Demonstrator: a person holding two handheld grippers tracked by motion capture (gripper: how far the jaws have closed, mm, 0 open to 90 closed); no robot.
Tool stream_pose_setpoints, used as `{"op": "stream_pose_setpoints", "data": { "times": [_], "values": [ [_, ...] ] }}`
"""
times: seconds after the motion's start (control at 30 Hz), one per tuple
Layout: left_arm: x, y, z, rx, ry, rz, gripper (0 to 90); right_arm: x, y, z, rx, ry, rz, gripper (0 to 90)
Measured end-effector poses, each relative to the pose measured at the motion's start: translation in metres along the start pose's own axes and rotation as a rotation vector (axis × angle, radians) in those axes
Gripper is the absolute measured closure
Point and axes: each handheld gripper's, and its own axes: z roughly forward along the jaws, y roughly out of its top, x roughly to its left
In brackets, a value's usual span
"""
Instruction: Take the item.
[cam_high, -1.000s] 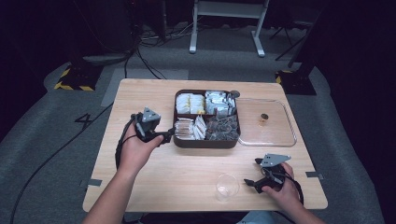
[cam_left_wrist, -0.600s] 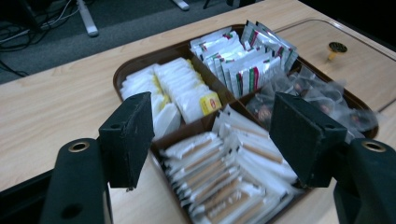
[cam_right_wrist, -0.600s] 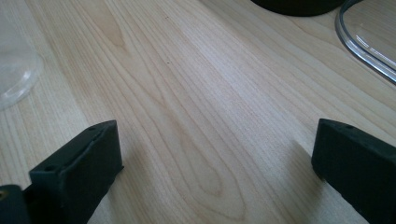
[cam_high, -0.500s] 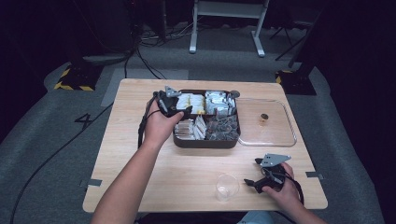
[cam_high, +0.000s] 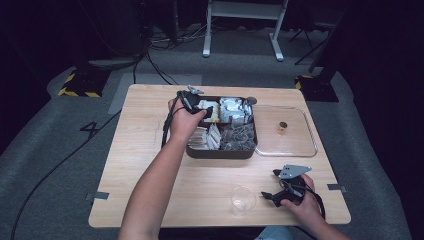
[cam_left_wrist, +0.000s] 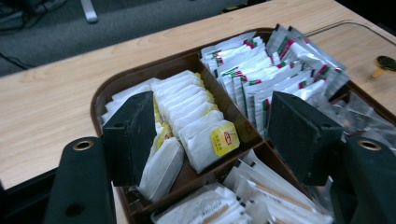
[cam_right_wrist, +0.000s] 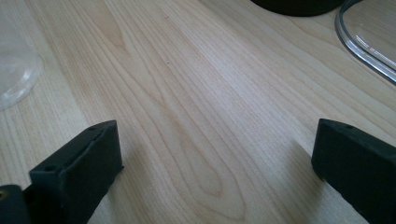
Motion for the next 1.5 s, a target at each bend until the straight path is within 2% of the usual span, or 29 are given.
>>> {"op": "stream_pose_setpoints", "data": {
  "times": [0.07, 0.13, 0.23, 0.33, 0.63, 0.73, 1.0, 1.17, 1.33, 1.5],
  "values": [
    [0.002, -0.002, 0.008, 0.024, 0.01, -0.002, 33.3, 0.0, 0.0, 0.0, 0.003, -0.002, 0.002, 1.7],
    [0.002, -0.003, 0.013, 0.027, 0.01, -0.016, 33.4, 0.0, 0.001, 0.0, 0.003, -0.003, 0.003, 1.7],
    [0.004, -0.005, 0.024, 0.051, -0.004, -0.059, 34.8, 0.0, 0.001, 0.001, 0.002, -0.005, 0.001, 1.7],
    [0.005, -0.007, 0.032, 0.077, -0.019, -0.073, 37.1, 0.0, 0.001, 0.001, 0.002, -0.005, 0.003, 1.7],
    [0.011, -0.013, 0.049, 0.16, -0.052, -0.12, 47.9, 0.0, 0.001, 0.001, 0.003, -0.007, 0.002, 1.7],
    [0.013, -0.014, 0.053, 0.169, -0.064, -0.13, 50.7, 0.0, 0.001, 0.001, 0.002, -0.008, 0.002, 1.7],
    [0.011, -0.011, 0.064, 0.185, -0.096, -0.103, 55.2, 0.0, 0.001, 0.001, 0.001, -0.009, 0.001, 1.7],
    [0.011, -0.01, 0.071, 0.2, -0.09, -0.093, 57.6, 0.0, 0.001, 0.001, 0.001, -0.01, 0.003, 1.7],
    [0.01, -0.011, 0.076, 0.235, -0.086, -0.102, 57.9, 0.0, 0.001, 0.001, 0.002, -0.01, 0.002, 1.7],
    [0.01, -0.012, 0.079, 0.277, -0.098, -0.088, 61.4, 0.001, 0.001, 0.001, 0.002, -0.01, 0.003, 1.7]
  ]
}}
